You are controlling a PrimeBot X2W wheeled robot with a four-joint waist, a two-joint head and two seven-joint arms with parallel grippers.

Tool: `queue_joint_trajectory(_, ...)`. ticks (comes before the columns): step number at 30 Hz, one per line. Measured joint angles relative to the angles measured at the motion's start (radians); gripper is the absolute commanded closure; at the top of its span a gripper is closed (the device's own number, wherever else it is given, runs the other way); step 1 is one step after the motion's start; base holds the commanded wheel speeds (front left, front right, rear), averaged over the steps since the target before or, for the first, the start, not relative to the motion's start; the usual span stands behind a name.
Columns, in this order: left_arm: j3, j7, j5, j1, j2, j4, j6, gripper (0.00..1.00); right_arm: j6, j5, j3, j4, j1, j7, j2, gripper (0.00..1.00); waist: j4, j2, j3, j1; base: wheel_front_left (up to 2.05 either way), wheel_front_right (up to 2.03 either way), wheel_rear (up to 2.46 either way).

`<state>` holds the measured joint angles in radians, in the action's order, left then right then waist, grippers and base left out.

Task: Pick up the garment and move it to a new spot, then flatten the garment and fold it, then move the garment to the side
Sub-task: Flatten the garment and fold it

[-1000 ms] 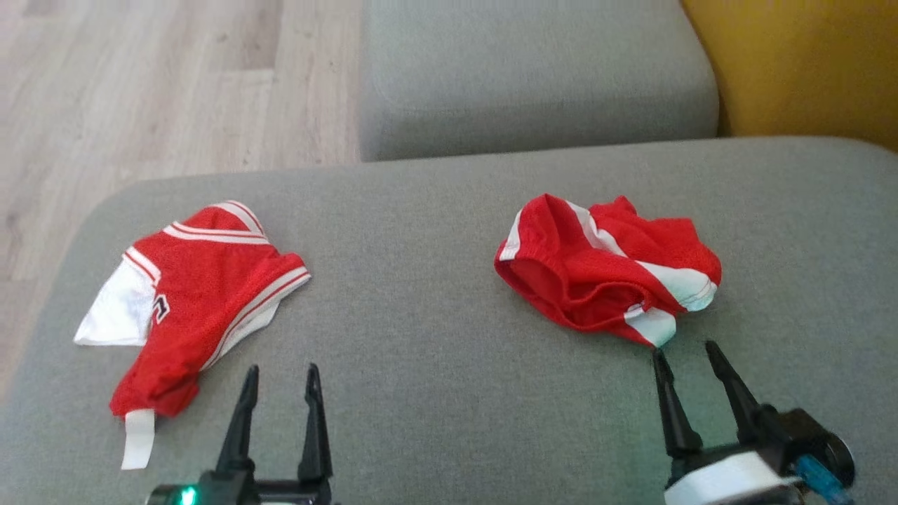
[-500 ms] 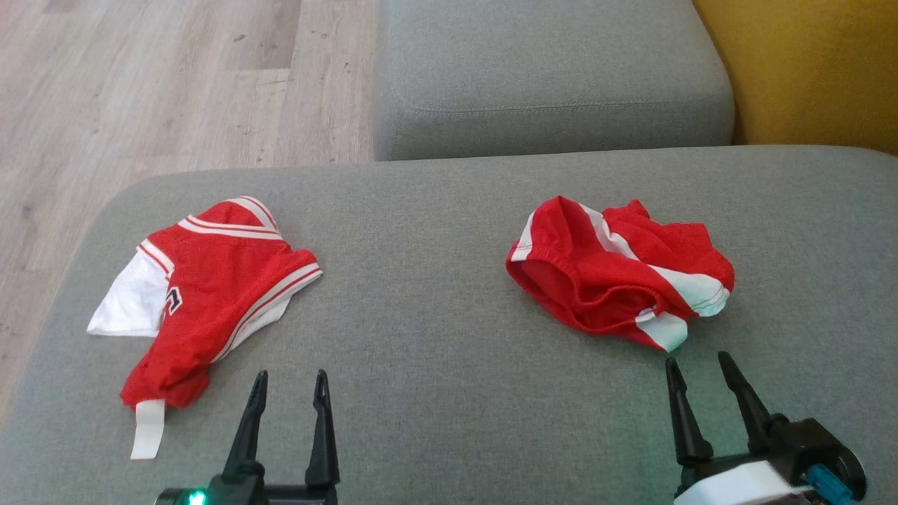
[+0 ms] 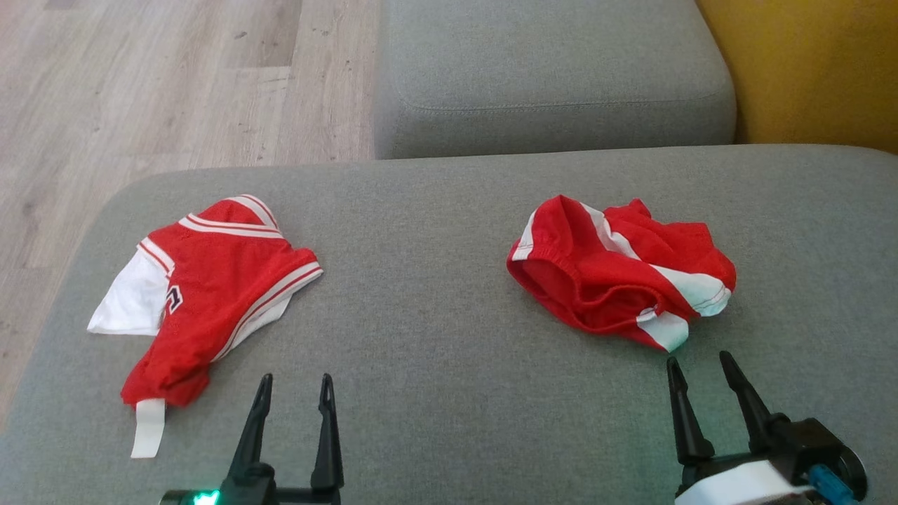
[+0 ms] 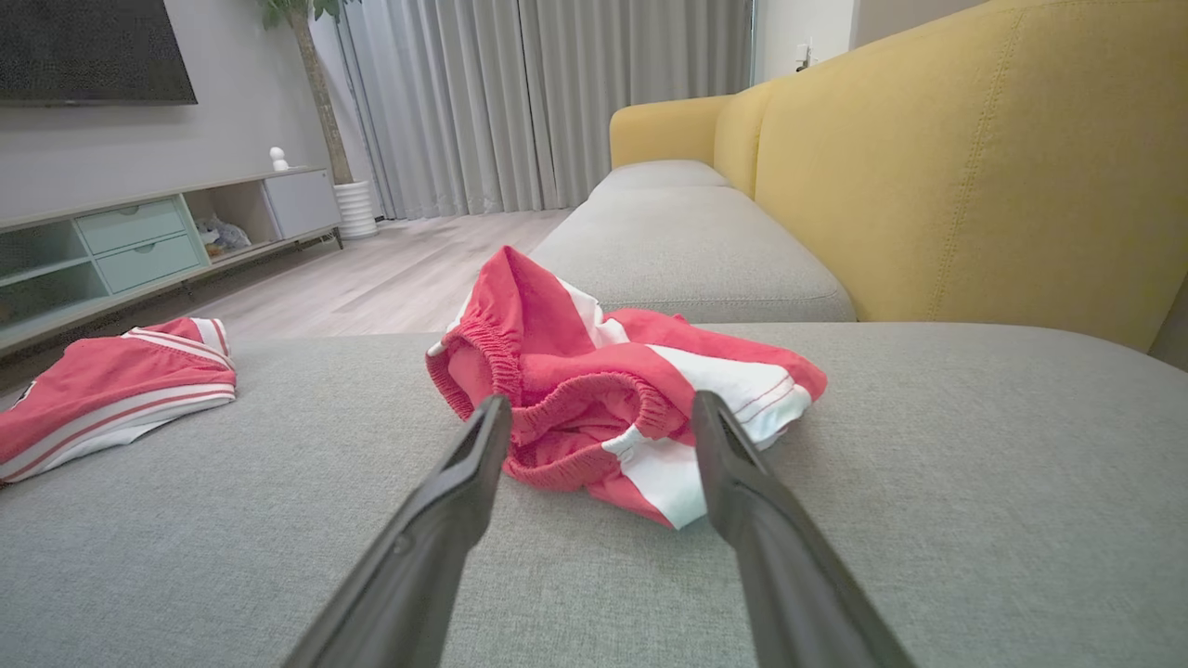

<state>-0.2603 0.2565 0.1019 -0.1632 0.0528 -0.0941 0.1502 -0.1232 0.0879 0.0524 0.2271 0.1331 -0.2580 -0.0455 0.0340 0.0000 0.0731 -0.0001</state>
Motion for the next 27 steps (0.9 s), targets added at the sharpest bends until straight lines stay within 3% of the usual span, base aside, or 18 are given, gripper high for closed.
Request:
queue_joint_trajectory(11, -0.037, 0.0, -0.009, 0.001, 0.0, -0.009, -0.001, 0.0, 0.0, 0.0, 0.011, -0.01, 0.0, 0.0, 0.0, 0.0, -0.017, 0.0, -0.009, 0.0, 0.0, 0.0, 0.0)
queue_joint_trajectory(22, -0.204, 0.0, -0.016, 0.158, 0.0, -0.119, -0.08, 0.0, 0.0, -0.009, 0.064, -0.025, -0.016, 0.0, 0.0, 0.0, -0.148, 0.0, -0.058, 0.0001, 0.0, 0.0, 0.0)
queue_joint_trajectory(27, -0.303, 0.0, -0.056, 0.319, -0.001, -0.285, -0.111, 0.0, 0.0, -0.012, 0.094, -0.036, -0.057, 0.0, 0.0, 0.0, -0.227, 0.0, -0.103, 0.0001, 0.0, 0.0, 0.0)
